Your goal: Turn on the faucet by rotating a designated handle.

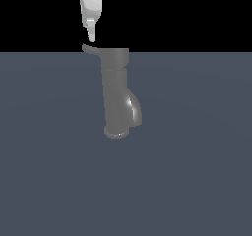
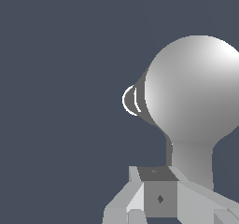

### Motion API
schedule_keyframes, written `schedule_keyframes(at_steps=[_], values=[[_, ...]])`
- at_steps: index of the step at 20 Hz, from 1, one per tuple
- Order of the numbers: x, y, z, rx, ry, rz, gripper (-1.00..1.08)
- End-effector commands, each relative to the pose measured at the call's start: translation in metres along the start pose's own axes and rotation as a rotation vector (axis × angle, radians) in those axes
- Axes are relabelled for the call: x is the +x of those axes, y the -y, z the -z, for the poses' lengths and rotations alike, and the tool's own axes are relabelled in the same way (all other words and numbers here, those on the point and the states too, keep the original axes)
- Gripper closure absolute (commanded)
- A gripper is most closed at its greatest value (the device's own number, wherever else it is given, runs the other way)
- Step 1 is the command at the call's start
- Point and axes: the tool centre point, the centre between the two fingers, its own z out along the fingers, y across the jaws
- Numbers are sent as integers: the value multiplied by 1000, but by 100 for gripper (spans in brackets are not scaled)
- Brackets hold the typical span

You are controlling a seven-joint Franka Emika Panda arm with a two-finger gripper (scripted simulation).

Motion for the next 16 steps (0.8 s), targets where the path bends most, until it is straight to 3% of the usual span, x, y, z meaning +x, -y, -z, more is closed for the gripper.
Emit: schedule_keyframes(at_steps=[1,16], values=[[-2,7,-8,1,-6,-37,108],[-6,20,-25,2,-17,-103,108]])
